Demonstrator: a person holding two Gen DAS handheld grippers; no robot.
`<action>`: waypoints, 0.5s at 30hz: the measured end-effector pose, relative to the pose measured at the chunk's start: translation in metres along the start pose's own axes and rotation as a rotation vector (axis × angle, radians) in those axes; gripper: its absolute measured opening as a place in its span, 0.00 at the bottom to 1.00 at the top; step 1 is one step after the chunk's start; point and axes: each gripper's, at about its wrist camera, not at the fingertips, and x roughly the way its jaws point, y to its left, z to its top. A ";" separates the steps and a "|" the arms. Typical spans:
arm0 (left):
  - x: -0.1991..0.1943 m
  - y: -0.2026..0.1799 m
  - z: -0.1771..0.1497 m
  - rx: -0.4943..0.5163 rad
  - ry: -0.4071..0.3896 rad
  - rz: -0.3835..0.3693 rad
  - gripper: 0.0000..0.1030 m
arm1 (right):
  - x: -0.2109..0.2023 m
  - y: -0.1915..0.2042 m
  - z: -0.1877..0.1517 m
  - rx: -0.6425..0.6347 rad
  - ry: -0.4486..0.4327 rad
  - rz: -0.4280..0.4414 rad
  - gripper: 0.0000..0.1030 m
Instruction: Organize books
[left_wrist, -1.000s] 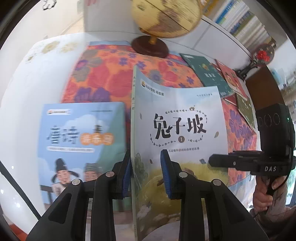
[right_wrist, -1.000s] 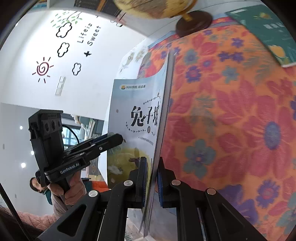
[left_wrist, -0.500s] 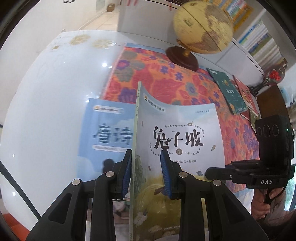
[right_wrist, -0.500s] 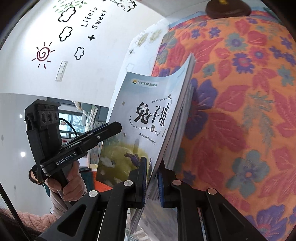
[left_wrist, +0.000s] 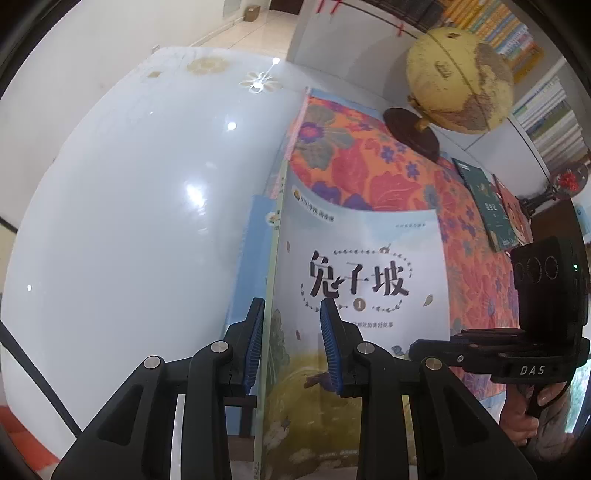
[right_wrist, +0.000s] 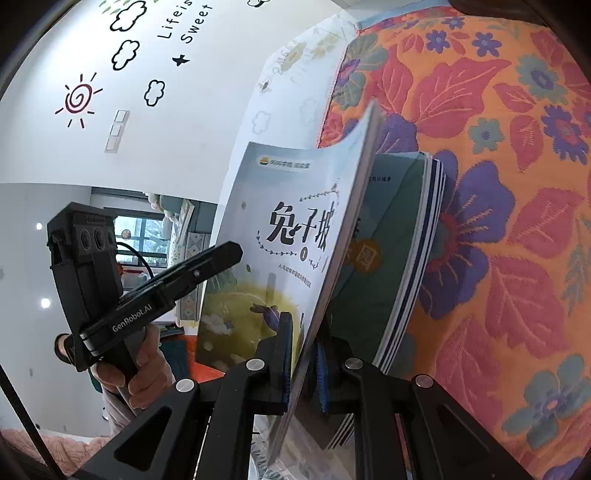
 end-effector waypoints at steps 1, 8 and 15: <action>0.003 0.003 -0.001 -0.006 0.005 0.003 0.25 | 0.000 -0.001 0.000 0.004 0.001 -0.001 0.12; 0.016 0.016 -0.006 -0.040 0.031 0.018 0.25 | 0.001 -0.010 -0.009 0.047 0.015 -0.020 0.12; 0.018 0.009 -0.004 -0.010 0.025 0.054 0.27 | -0.002 -0.016 -0.014 0.076 -0.005 -0.082 0.12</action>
